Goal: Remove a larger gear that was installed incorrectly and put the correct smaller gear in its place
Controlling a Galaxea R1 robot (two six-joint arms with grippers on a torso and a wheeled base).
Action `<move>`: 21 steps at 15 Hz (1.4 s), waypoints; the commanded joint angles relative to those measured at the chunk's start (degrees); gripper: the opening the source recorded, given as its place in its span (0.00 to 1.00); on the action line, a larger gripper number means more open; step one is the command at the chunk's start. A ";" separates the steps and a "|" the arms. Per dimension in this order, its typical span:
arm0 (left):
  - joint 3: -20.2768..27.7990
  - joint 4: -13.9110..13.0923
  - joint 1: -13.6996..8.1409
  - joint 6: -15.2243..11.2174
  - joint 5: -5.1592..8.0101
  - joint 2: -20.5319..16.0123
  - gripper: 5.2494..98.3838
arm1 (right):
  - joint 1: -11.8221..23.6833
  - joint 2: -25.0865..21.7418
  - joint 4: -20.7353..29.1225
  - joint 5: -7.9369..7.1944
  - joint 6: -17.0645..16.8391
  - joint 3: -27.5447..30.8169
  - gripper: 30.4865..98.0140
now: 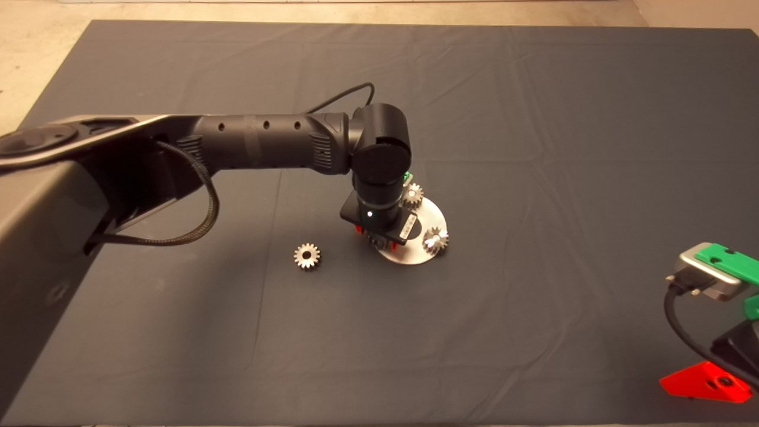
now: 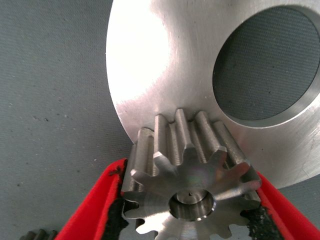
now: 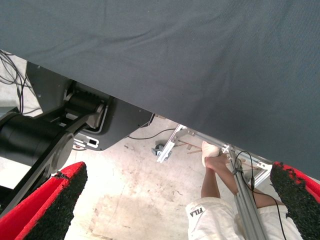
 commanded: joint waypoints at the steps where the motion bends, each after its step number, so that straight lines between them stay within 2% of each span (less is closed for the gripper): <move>1: -2.01 -0.55 -1.09 0.51 6.17 0.20 0.50 | 0.98 -0.35 1.95 -3.14 -0.08 0.35 0.98; 7: -2.13 -0.55 -1.18 1.48 6.17 0.20 0.47 | 0.98 -0.26 1.95 -3.14 -0.17 0.27 0.98; 9: 3.14 -0.46 -1.26 0.61 6.26 -0.24 0.46 | 0.98 -0.34 1.95 -3.14 -0.09 0.27 0.98; 11: 0.68 -0.55 -1.27 0.51 6.17 0.03 0.45 | 0.98 -0.35 1.95 -3.14 -0.11 0.27 0.98; 16: 0.77 -0.64 -1.45 1.04 6.61 0.02 0.44 | 0.98 -0.35 1.95 -3.14 -0.08 0.27 0.98; 20: 0.86 -0.96 -4.39 0.95 6.79 -0.06 0.43 | 0.98 -0.35 1.95 -3.14 -0.08 0.27 0.98; 21: 0.86 -1.87 -5.23 0.95 6.74 -0.06 0.43 | 0.98 -0.35 1.95 -3.14 -0.08 0.27 0.98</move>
